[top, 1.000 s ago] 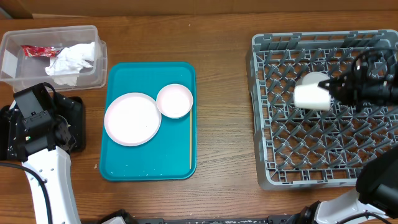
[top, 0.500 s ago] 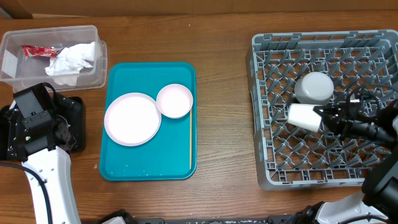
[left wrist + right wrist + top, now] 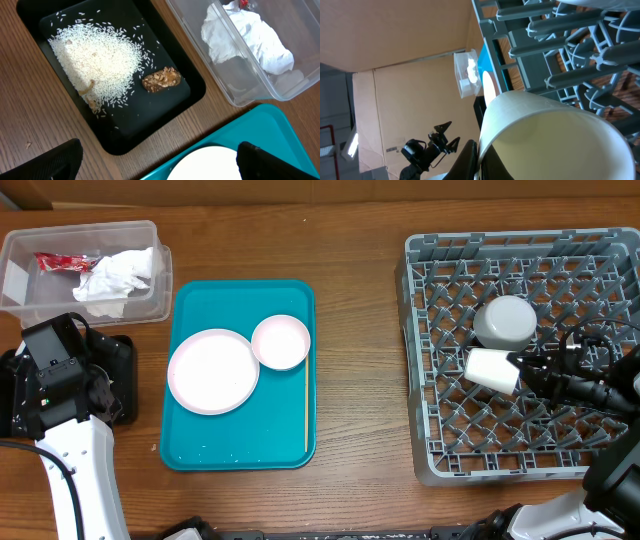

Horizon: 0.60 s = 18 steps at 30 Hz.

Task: Sort waste into correct bins and load items into the dishwasher
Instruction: 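Carry the white cup to the rack and place it upside down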

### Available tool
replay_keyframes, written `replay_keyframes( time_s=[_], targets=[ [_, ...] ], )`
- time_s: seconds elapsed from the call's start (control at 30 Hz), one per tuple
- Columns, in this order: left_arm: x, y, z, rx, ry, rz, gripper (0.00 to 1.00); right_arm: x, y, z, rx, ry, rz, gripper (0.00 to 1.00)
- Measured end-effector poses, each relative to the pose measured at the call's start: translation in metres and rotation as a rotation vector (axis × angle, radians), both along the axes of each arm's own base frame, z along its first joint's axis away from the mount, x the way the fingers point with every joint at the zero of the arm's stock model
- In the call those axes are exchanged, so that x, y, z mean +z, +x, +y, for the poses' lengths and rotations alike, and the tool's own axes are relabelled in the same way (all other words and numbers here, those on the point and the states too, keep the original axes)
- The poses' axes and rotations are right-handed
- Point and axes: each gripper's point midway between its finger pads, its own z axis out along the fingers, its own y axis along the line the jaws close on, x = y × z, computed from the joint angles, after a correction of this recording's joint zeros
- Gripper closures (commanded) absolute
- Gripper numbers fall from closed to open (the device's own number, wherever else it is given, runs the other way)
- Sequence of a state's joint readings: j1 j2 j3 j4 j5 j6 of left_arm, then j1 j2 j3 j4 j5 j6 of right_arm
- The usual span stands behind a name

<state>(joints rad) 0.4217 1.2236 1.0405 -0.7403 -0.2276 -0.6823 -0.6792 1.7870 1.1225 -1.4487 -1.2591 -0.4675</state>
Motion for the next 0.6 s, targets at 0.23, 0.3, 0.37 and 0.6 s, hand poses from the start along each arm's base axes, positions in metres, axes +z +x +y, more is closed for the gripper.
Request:
replay_keyframes(
  time_s=[0.23, 0.3, 0.37, 0.6],
  targets=[
    [0.0, 0.0, 0.0, 0.0, 0.0, 0.0, 0.0, 0.0, 0.002, 0.014, 0.049, -0.005, -0.007, 0.96],
    [0.0, 0.0, 0.0, 0.0, 0.0, 0.0, 0.0, -0.001, 0.002, 0.015, 0.053, -0.01, -0.009, 0.96],
    [0.0, 0.0, 0.0, 0.0, 0.0, -0.001, 0.0, -0.003, 0.002, 0.014, 0.056, -0.022, -0.012, 0.96],
    [0.0, 0.0, 0.0, 0.0, 0.001, -0.001, 0.0, -0.01, 0.004, 0.01, 0.054, -0.047, 0.014, 0.91]
  ],
)
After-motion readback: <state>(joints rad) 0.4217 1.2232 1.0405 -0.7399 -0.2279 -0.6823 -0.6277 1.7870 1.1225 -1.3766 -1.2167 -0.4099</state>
